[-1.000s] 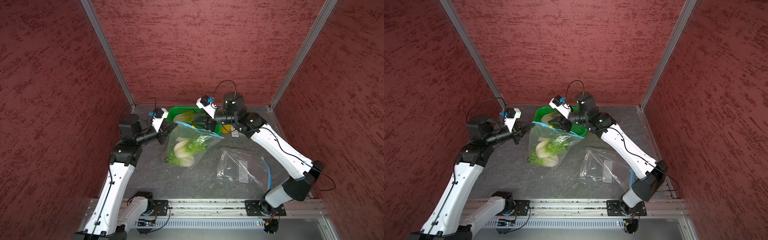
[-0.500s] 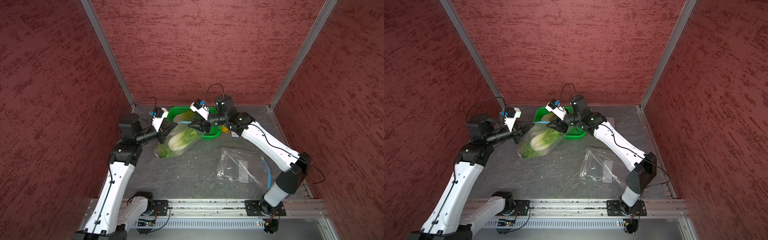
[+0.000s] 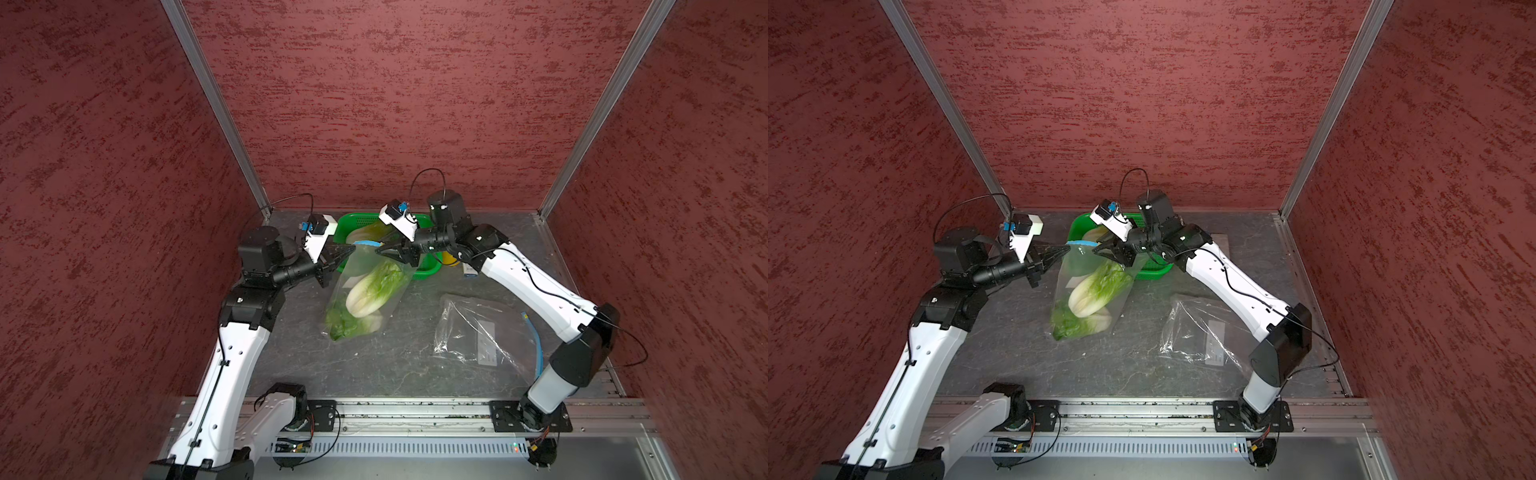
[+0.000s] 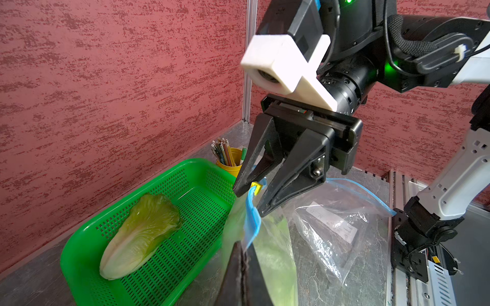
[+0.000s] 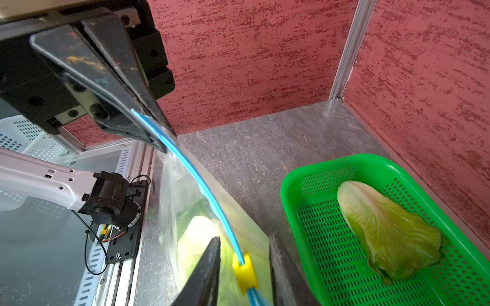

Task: Put the chinese cabbages into a zipper bag and zip it
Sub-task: Zip the zipper on the zipper food storage bag.

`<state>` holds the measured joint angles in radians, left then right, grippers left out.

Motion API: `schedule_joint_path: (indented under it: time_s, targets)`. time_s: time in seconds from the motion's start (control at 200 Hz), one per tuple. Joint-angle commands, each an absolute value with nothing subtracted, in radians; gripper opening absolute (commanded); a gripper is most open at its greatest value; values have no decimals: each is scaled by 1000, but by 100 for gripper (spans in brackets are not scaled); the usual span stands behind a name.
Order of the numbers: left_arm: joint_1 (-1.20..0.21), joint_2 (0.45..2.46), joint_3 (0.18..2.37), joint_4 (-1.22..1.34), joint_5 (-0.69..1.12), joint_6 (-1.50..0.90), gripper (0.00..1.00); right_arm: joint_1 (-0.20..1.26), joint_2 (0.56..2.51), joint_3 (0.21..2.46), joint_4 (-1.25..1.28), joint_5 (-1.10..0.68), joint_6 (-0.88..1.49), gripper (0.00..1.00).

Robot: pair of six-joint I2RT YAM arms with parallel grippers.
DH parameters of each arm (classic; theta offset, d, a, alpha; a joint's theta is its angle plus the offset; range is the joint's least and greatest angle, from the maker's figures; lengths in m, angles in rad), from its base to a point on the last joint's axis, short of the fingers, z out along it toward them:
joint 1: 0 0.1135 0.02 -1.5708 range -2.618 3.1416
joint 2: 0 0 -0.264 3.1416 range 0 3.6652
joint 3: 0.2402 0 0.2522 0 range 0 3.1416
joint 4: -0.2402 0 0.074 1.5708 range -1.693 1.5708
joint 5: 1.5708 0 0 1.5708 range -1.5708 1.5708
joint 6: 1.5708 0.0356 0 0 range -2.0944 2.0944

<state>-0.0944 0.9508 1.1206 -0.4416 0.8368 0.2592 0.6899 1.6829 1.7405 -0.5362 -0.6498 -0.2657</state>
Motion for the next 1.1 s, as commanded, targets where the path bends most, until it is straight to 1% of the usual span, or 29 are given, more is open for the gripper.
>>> schedule_joint_path:
  time_s: [0.0, 0.06, 0.245, 0.326, 0.451, 0.571, 0.761, 0.982, 1.097]
  targets:
    - [-96, 946, 1153, -388, 854, 267, 0, 696, 1636, 1760, -551, -652, -276, 30]
    - [-96, 943, 1154, -390, 851, 268, 0, 696, 1632, 1757, -547, -652, -276, 29]
    - [-96, 942, 1153, -392, 837, 270, 0, 696, 1638, 1754, -548, -649, -276, 20]
    - [-96, 941, 1154, -391, 830, 269, 0, 695, 1637, 1747, -549, -647, -276, 19]
    - [-95, 941, 1157, -382, 831, 262, 0, 695, 1637, 1734, -542, -646, -275, 15]
    - [-95, 939, 1157, -380, 823, 262, 0, 694, 1633, 1729, -540, -632, -274, 14]
    - [-95, 920, 1150, -363, 760, 239, 0, 692, 1607, 1695, -540, -600, -272, 12]
    - [-90, 910, 1157, -367, 704, 226, 0, 674, 1568, 1654, -526, -588, -258, 12]
    - [-83, 910, 1164, -379, 703, 219, 0, 665, 1550, 1634, -522, -578, -253, 12]
